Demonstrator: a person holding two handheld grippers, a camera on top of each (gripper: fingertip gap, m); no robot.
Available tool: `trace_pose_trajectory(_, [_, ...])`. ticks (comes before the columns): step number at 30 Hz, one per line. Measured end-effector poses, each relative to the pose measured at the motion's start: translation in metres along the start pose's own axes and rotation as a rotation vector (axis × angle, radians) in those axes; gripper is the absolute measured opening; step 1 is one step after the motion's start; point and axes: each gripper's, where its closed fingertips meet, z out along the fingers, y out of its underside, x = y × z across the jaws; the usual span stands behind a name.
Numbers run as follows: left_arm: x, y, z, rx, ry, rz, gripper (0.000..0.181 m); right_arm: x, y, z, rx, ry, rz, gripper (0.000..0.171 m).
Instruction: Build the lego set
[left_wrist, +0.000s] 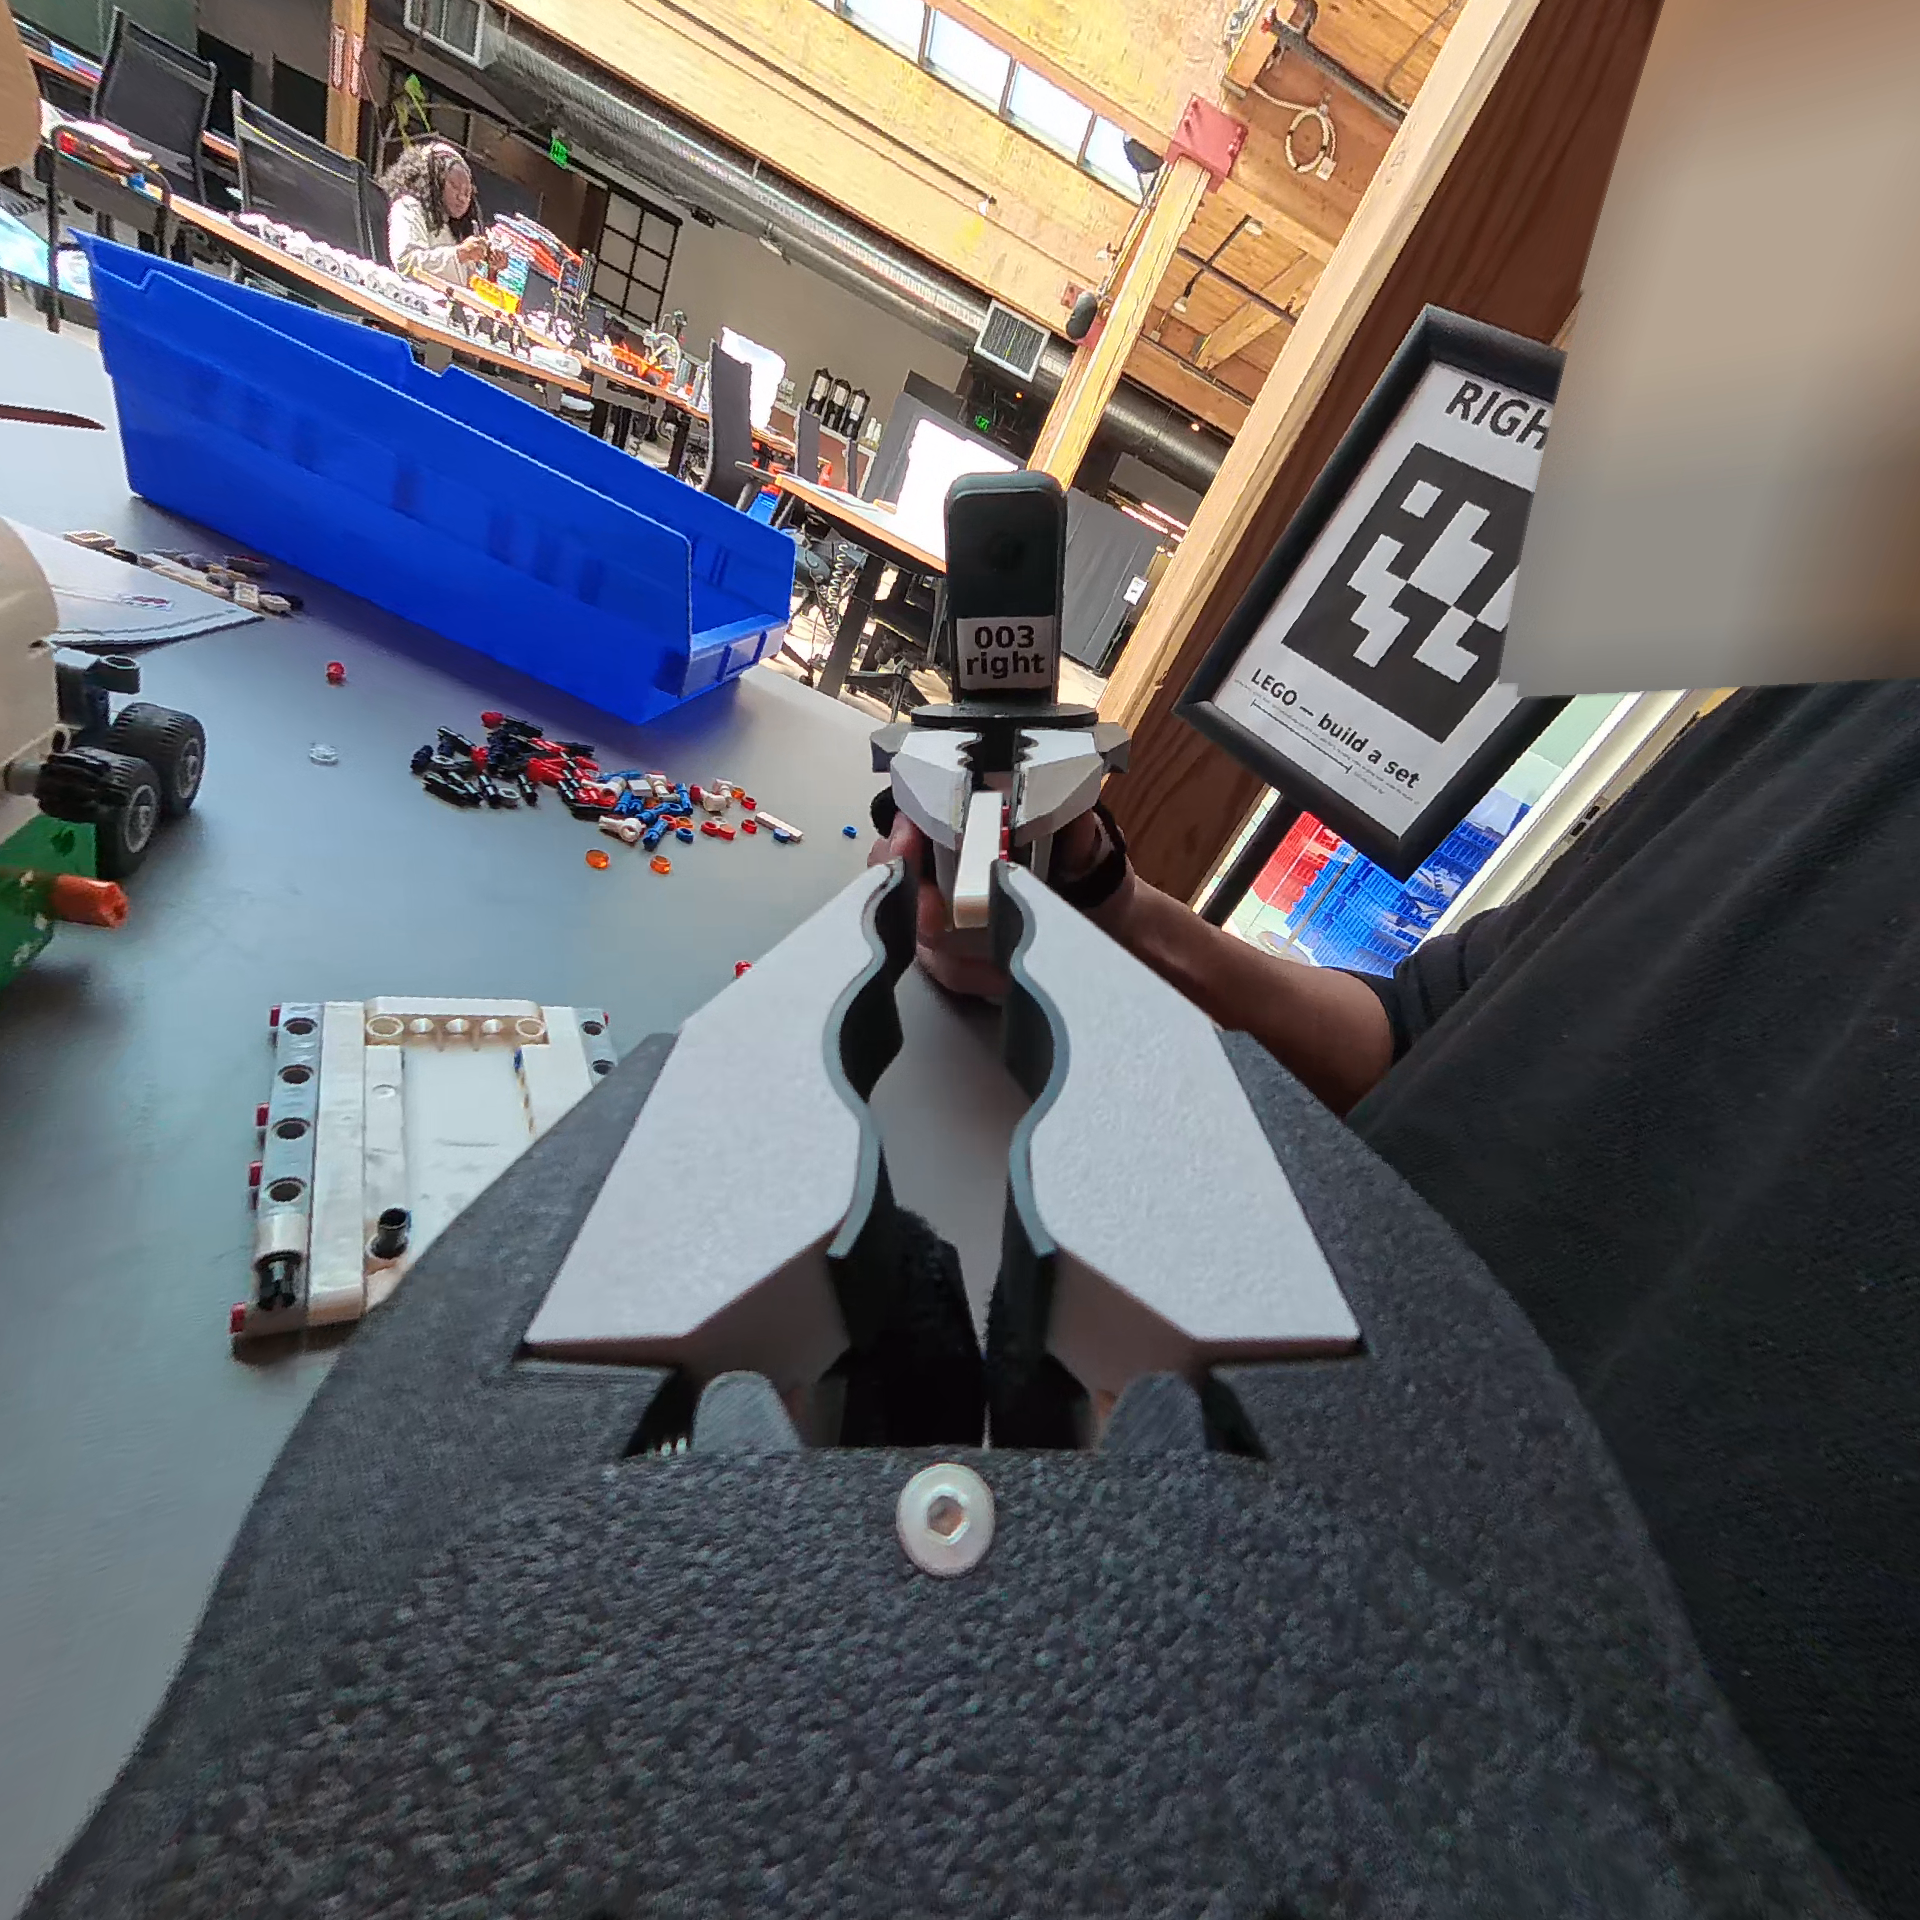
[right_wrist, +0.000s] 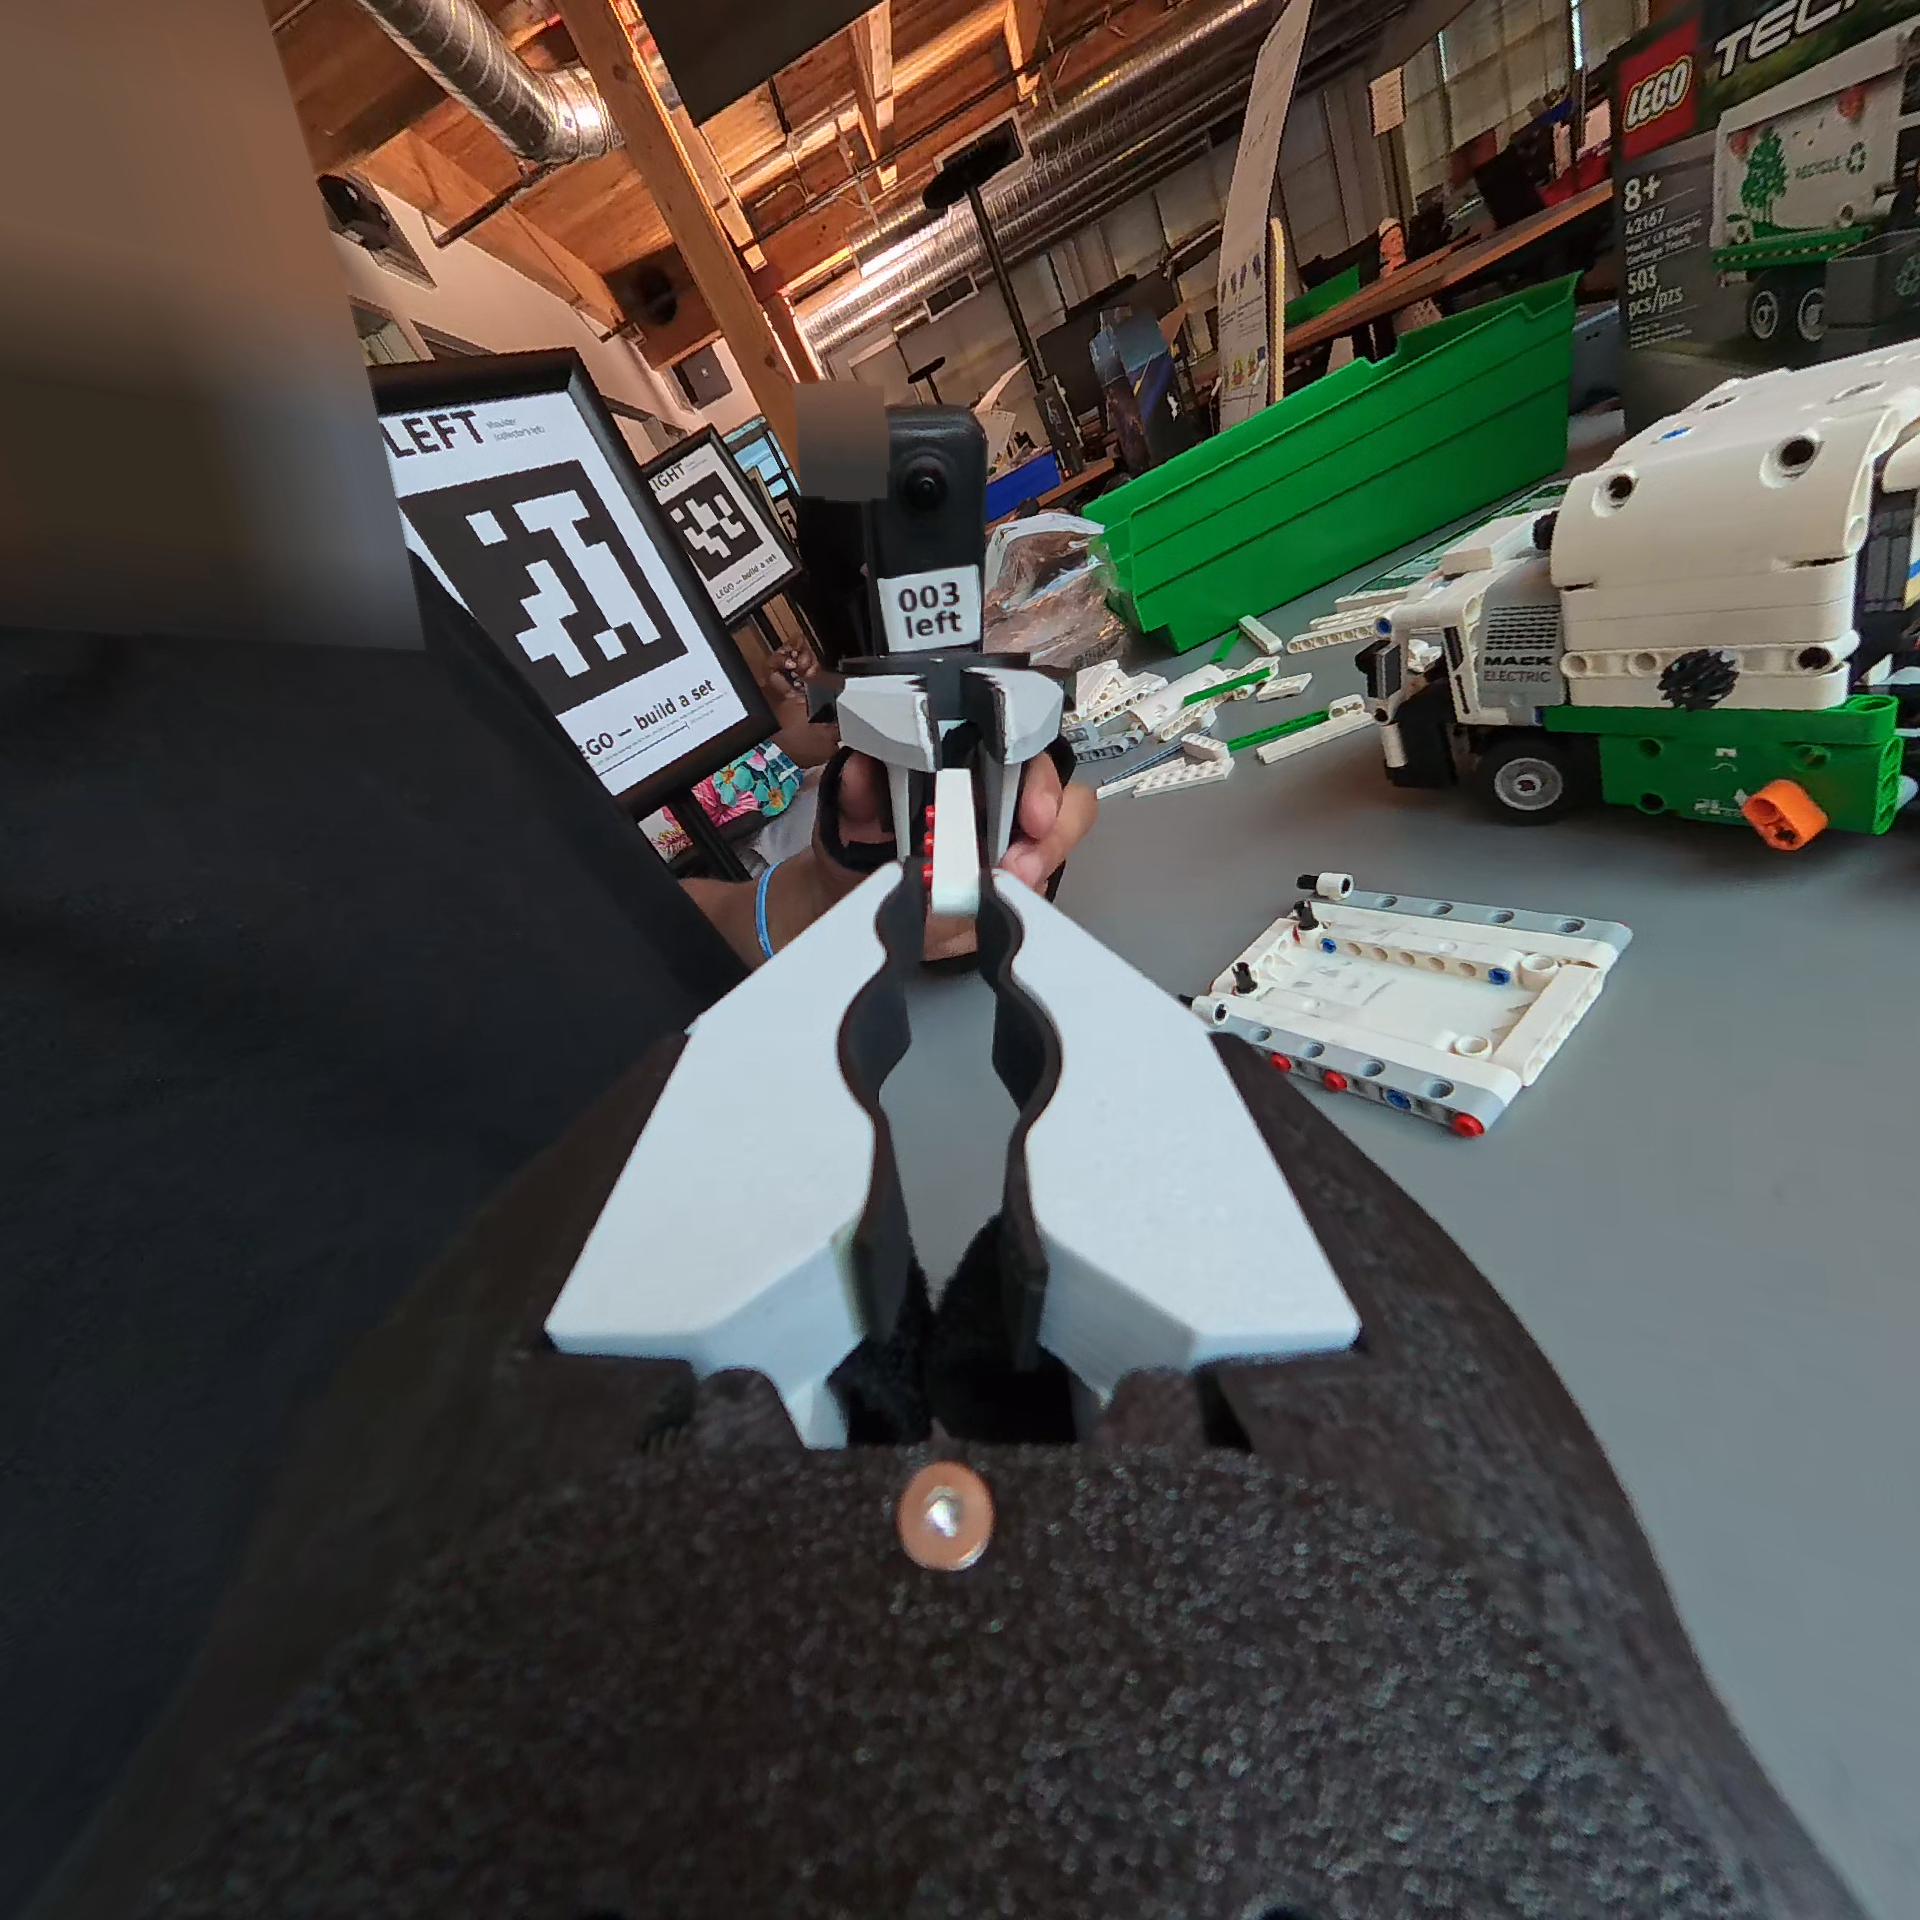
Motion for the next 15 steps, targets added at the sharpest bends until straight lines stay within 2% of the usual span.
trace_pose_trajectory(6, [0.0021, -0.0017, -0.0006, 0.016, 0.014, -0.011, 0.018, -0.0028, -0.0026, -0.0004, 0.017, -0.018, -0.005, 0.008])
trace_pose_trajectory(15, [0.0068, -0.0009, 0.0019, 0.019, 0.024, 0.003, 0.016, -0.0047, -0.0056, -0.002, 0.04, -0.031, -0.01, 0.008])
